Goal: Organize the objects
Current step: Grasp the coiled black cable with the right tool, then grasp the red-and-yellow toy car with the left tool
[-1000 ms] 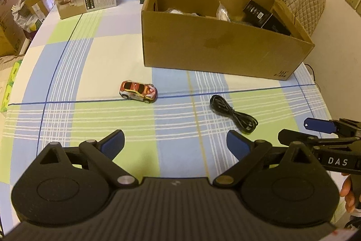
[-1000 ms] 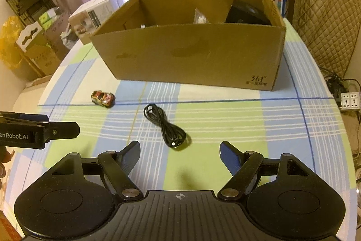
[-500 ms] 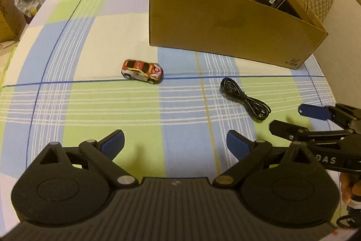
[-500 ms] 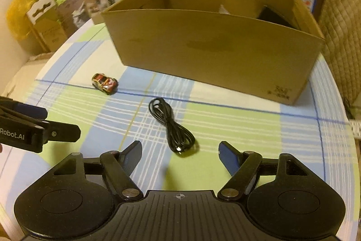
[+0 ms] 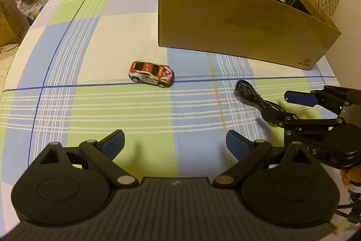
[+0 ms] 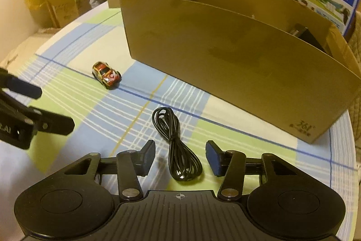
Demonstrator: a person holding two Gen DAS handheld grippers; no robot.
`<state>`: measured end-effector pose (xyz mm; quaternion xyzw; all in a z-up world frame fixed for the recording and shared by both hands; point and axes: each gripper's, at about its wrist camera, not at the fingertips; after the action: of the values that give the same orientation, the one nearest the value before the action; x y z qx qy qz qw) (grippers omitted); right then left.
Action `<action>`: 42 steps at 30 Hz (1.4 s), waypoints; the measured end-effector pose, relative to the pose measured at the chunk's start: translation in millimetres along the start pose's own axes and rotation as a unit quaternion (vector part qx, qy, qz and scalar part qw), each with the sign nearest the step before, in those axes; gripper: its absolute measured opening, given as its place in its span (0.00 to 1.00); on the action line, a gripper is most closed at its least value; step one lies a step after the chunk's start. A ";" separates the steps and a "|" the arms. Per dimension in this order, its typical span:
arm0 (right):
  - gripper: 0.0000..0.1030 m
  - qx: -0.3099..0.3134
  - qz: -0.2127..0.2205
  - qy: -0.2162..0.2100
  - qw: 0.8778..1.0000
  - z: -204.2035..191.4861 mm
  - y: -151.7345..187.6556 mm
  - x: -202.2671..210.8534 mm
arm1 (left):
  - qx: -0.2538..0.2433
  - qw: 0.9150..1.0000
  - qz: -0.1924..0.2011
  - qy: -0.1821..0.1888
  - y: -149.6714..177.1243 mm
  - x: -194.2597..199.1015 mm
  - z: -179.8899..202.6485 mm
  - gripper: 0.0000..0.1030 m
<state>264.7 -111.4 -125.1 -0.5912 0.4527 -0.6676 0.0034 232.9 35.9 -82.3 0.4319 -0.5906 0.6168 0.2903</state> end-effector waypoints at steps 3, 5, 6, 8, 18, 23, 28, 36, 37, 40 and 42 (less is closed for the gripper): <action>0.42 0.014 -0.005 0.001 1.000 -1.1 -1.3 -7.6 | -0.002 1.000 0.002 -0.003 -2.3 -3.2 -1.1 0.92; 0.38 0.019 -0.009 -0.001 1.000 -1.6 -2.2 -12.2 | -0.004 1.000 0.002 -0.005 -3.6 -5.8 -1.7 0.92; 0.34 0.021 -0.012 -0.002 1.000 -1.5 -2.8 -14.8 | -0.005 1.000 0.002 -0.006 -4.2 -7.0 -1.7 0.92; 0.27 0.022 -0.016 -0.004 1.000 -1.0 -3.9 -17.5 | -0.006 1.000 0.001 -0.008 -5.9 -9.8 -2.2 0.92; 0.19 -0.027 -0.013 0.010 1.000 19.5 -4.4 -14.4 | -0.010 1.000 0.002 -0.009 -13.9 -20.7 -4.1 0.91; 0.19 -0.068 -0.005 0.035 0.997 40.2 0.9 -5.4 | -0.015 1.000 0.007 -0.010 -20.7 -31.0 -6.3 0.91; 0.19 -0.105 -0.004 0.056 0.993 61.3 8.3 3.0 | -0.027 0.999 0.010 -0.016 -28.3 -46.3 -11.3 0.90; 0.18 -0.109 -0.003 0.069 0.992 67.0 11.5 6.5 | -0.056 0.998 0.028 -0.007 -47.1 -70.2 -12.7 0.90; 0.18 -0.109 -0.003 0.069 0.992 67.4 11.4 6.9 | -0.059 0.998 0.031 -0.008 -49.4 -72.8 -12.5 0.90; 0.18 -0.109 -0.003 0.067 0.992 66.8 10.5 7.7 | -0.066 0.997 0.035 -0.006 -55.1 -80.7 -12.1 0.87; 0.18 -0.109 -0.003 0.067 0.992 66.9 11.4 9.6 | -0.073 0.997 0.035 -0.003 -58.1 -85.5 -11.5 0.82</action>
<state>308.8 -163.5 -131.8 -0.5433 0.5200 -0.6525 -0.0932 320.3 68.0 -128.7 0.3906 -0.6498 0.5805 0.2970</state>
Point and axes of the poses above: each gripper's, at about its wrist camera, not at the fingertips, and x roughly against the way its jaws point, z to its right, y to its underside, and after that the axes turned 9 degrees about -y, right-handed
